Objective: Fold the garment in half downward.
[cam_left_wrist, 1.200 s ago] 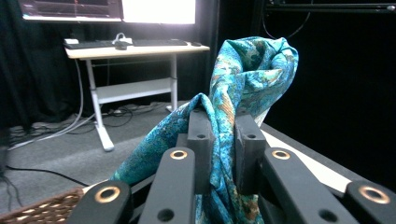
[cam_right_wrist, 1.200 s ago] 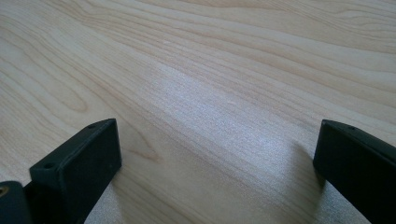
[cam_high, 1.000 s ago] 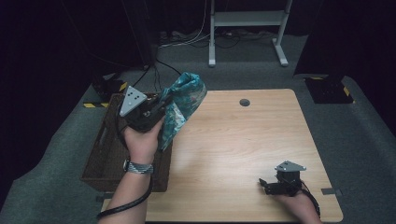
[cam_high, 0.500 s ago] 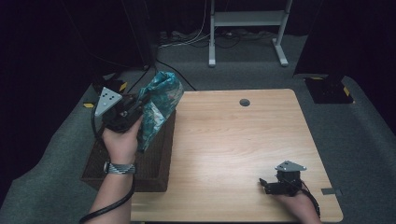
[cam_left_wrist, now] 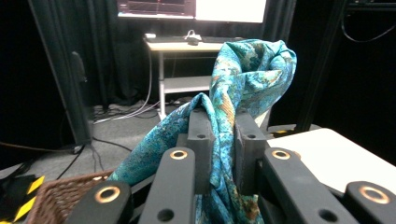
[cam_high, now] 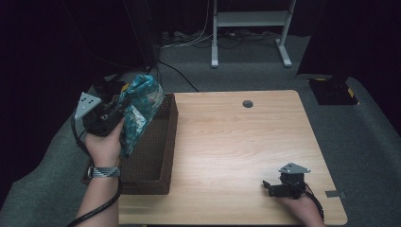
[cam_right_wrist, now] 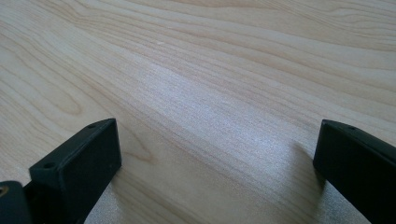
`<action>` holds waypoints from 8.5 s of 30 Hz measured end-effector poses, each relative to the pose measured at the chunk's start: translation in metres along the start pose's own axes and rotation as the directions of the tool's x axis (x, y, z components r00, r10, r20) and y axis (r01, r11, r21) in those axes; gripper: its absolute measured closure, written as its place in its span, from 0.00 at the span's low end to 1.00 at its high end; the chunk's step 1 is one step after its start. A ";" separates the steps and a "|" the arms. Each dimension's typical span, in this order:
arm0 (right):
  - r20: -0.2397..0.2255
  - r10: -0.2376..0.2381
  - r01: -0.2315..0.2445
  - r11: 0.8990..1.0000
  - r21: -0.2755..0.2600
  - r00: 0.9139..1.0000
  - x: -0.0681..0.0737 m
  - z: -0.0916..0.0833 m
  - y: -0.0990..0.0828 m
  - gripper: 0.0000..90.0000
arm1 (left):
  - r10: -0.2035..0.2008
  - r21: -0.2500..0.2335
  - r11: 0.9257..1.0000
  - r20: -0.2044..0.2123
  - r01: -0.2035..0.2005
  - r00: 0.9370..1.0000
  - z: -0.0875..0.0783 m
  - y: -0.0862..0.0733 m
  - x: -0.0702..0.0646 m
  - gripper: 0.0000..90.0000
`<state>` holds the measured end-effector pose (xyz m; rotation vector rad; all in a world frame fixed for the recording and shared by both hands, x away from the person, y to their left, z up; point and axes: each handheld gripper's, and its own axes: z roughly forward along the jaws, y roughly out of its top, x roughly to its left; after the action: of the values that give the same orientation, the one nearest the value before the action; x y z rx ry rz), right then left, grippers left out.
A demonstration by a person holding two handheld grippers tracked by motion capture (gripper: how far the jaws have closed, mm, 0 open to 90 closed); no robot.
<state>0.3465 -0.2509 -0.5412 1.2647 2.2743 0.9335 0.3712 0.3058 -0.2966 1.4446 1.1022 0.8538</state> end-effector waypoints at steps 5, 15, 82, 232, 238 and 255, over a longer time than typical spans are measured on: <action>0.003 0.004 -0.004 1.000 0.000 1.000 0.000 0.000 0.000 0.01 | -0.003 0.007 1.000 -0.027 0.003 1.000 -0.004 -0.003 0.010 0.89; 0.016 0.016 -0.016 1.000 0.000 1.000 0.000 0.000 0.000 0.01 | -0.017 0.025 1.000 -0.073 0.019 0.997 -0.009 -0.012 0.034 0.89; 0.028 0.030 -0.030 1.000 -0.003 0.999 0.000 -0.001 -0.001 0.02 | -0.085 0.265 0.955 -0.196 0.136 0.977 0.014 -0.091 0.095 0.89; -0.037 -0.035 0.035 0.999 -0.002 0.999 0.002 0.000 0.000 0.01 | 0.140 0.385 0.911 0.052 -0.149 0.989 0.103 -0.061 -0.036 0.00; -0.041 -0.039 0.039 0.999 0.000 0.998 0.002 0.001 0.001 0.01 | 0.129 0.351 0.925 0.070 -0.146 0.989 0.098 -0.061 -0.053 0.00; -0.033 -0.033 0.033 0.999 0.001 0.999 0.003 0.000 0.000 0.00 | 0.126 0.310 0.934 0.177 -0.177 0.976 0.098 -0.062 -0.108 0.00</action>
<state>0.3453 -0.2486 -0.5412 1.2169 2.3151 0.9478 0.4178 0.1716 -0.3668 1.8592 1.0567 0.6725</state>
